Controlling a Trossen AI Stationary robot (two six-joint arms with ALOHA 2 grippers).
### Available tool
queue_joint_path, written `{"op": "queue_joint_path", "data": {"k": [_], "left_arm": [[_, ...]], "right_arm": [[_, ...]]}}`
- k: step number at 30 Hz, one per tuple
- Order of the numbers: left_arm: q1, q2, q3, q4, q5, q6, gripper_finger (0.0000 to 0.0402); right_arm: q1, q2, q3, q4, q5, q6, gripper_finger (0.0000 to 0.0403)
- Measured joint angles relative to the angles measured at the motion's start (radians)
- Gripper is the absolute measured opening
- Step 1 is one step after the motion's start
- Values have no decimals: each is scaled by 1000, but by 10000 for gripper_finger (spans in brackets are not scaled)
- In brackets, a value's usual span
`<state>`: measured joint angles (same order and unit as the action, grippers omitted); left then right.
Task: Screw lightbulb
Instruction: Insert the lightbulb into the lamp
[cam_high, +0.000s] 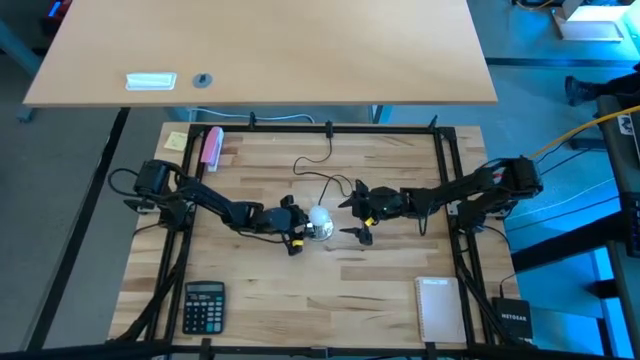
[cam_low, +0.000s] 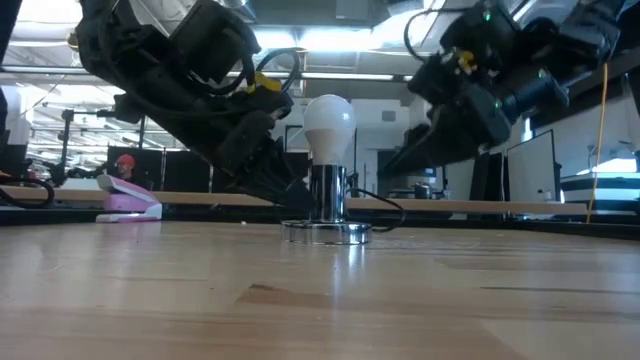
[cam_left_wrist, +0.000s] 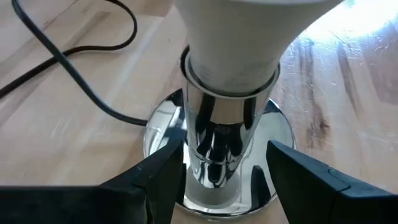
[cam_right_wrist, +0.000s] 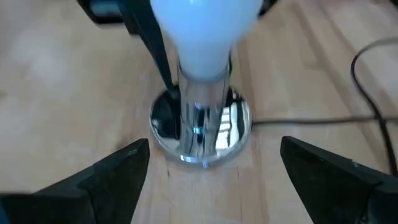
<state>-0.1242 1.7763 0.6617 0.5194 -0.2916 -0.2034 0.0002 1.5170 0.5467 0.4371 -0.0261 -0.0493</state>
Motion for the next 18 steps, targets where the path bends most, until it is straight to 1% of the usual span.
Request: {"op": "queue_joint_path", "data": {"k": [6, 11, 14, 18], "left_arm": [[0, 0, 0, -14, 0, 35, 221], [-1, 0, 0, -11, 0, 24, 224], [-1, 0, 6, -11, 0, 19, 247], [0, 0, 7, -12, -1, 19, 304]], "right_arm": [[0, 128, -5, 126, -5, 29, 363], [-1, 171, -5, 141, -10, 45, 363], [-1, 171, -4, 147, -10, 45, 363], [-1, 171, -4, 159, -10, 45, 363]]}}
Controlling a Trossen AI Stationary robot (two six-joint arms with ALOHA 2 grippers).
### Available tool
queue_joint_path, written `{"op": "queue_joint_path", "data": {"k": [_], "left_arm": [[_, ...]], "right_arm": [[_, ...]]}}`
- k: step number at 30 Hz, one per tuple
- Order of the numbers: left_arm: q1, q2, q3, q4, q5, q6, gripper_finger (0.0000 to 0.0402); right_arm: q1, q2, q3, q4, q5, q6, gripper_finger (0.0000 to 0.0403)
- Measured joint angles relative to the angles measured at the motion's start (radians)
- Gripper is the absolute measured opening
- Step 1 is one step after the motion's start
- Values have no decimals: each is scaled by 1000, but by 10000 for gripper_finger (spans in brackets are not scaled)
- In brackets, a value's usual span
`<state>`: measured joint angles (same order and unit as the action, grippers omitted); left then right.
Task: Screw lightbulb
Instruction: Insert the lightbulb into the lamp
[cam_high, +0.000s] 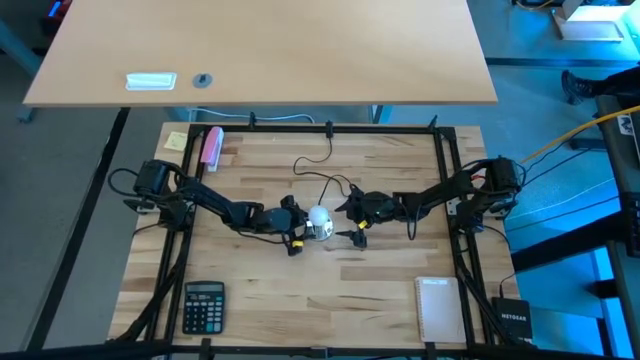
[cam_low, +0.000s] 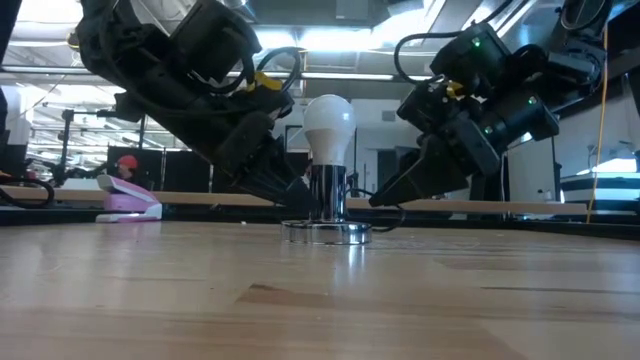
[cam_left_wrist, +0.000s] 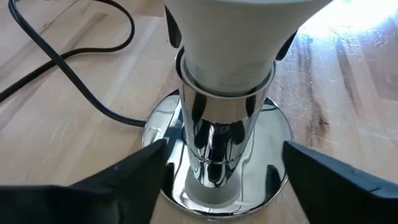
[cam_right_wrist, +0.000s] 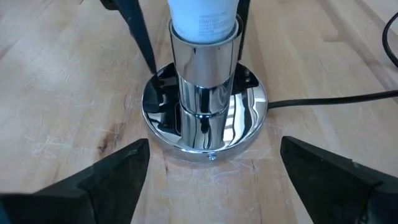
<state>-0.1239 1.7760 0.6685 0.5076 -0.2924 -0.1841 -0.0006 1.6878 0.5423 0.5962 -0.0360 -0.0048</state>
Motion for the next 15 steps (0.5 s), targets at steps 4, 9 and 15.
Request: {"op": "queue_joint_path", "data": {"k": [4, 9, 15], "left_arm": [[-1, 0, 0, -5, -3, 0, 350], [-18, 2, 0, 7, -7, -40, 369], [-19, 71, 0, 185, -11, -77, 370]], "right_arm": [[0, 0, 0, 5, 0, 0, 363], [0, 0, 0, 6, 0, 0, 363], [0, 0, 0, 9, 0, 0, 363]]}}
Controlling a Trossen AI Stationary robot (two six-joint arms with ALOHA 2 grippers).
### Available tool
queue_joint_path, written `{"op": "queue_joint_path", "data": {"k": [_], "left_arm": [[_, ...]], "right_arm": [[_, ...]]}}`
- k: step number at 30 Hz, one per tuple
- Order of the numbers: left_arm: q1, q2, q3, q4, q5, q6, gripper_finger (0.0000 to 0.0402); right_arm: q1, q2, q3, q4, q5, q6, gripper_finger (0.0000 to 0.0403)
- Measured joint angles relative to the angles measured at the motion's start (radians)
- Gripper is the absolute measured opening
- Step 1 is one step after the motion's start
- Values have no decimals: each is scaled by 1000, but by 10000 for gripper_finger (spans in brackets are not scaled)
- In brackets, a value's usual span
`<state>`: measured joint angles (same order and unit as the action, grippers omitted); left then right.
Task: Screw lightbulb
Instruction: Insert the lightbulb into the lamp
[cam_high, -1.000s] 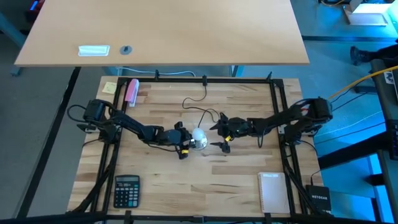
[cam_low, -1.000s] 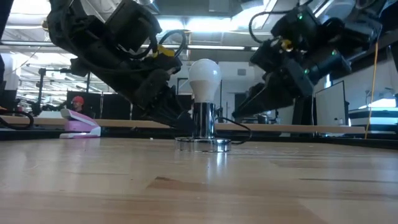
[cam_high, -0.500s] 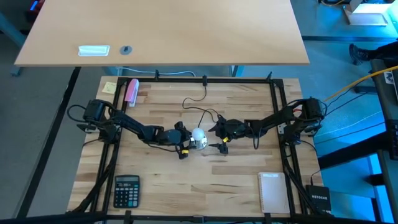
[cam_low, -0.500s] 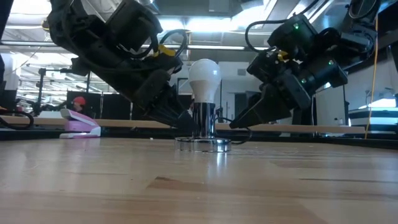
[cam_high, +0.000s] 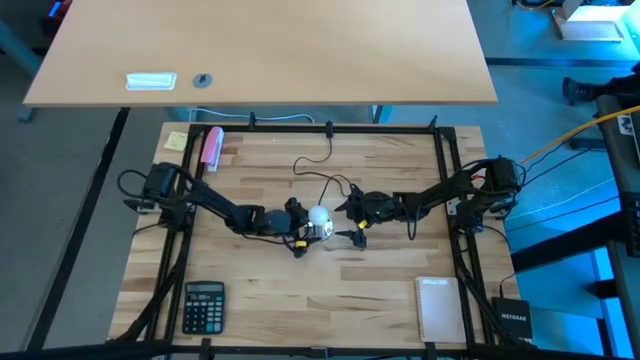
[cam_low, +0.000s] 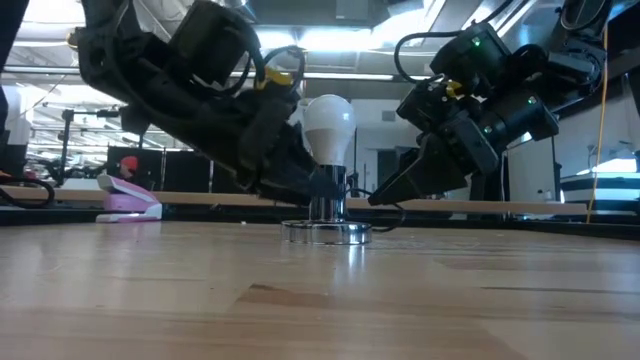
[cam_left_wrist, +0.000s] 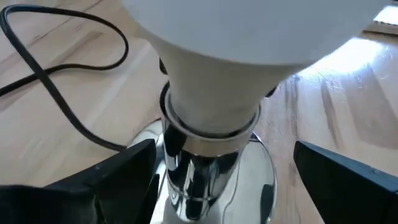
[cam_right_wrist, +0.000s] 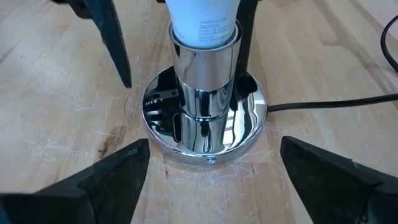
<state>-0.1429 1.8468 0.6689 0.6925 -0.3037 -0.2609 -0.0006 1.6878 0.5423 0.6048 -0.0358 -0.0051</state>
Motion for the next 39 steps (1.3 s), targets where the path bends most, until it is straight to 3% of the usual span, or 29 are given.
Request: {"op": "queue_joint_path", "data": {"k": [6, 13, 22, 29, 35, 39], "left_arm": [[9, 49, 0, 55, -14, 55, 370], [11, 140, 0, 271, -47, 54, 370], [5, 199, 0, 327, -69, 37, 363], [20, 195, 0, 306, -77, 1, 268], [25, 190, 1, 293, -77, -23, 168], [26, 142, 0, 224, -76, -30, 164]], "right_arm": [[0, 0, 0, 0, 0, 0, 363], [0, 0, 1, 2, 1, -3, 363], [0, -1, 1, 0, 2, -7, 363], [0, -1, 1, 2, 13, -8, 363], [0, -1, 1, 8, 143, 4, 363], [0, -1, 1, 2, 149, 62, 363]]}}
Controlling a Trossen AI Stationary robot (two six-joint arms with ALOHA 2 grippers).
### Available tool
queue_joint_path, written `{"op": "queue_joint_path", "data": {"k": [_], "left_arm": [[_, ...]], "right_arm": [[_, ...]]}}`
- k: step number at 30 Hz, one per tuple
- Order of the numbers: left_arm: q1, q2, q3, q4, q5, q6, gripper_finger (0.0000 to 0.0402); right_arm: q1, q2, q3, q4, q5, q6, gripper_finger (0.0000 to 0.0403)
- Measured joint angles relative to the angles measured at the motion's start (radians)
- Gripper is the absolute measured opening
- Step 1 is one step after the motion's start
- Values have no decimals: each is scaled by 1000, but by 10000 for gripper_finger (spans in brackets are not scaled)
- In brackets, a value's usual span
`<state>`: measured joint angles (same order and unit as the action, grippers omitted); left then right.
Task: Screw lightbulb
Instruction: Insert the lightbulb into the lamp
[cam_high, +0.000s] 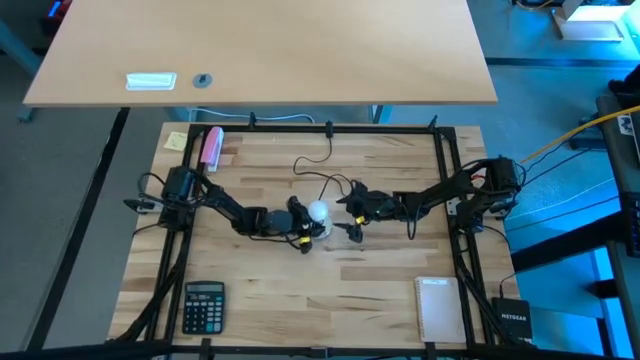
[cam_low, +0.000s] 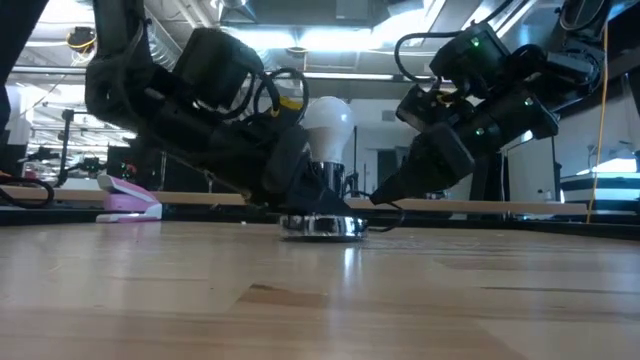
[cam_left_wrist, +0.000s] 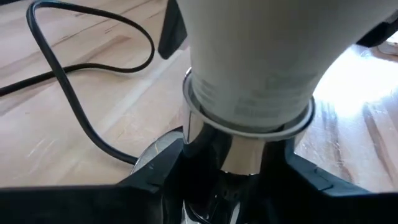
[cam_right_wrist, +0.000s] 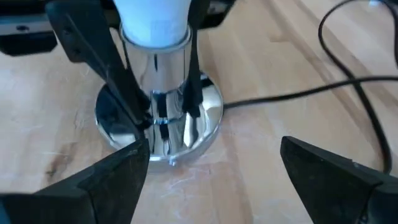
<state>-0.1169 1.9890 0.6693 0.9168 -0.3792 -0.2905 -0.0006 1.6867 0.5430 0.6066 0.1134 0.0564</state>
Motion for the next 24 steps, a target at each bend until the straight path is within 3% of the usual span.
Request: {"op": "queue_joint_path", "data": {"k": [3, 8, 14, 24], "left_arm": [[1, -71, -1, -69, 3, -2, 164], [2, -210, -1, -194, -5, -28, 164], [10, -344, 0, -264, -18, -70, 167], [9, -364, 0, -280, -19, -117, 169]], "right_arm": [[0, -26, 0, -13, -17, 27, 363], [0, -187, 0, 28, -45, 50, 363], [0, -274, 11, 213, -44, 125, 363], [0, -202, 292, -51, -61, 93, 363]]}}
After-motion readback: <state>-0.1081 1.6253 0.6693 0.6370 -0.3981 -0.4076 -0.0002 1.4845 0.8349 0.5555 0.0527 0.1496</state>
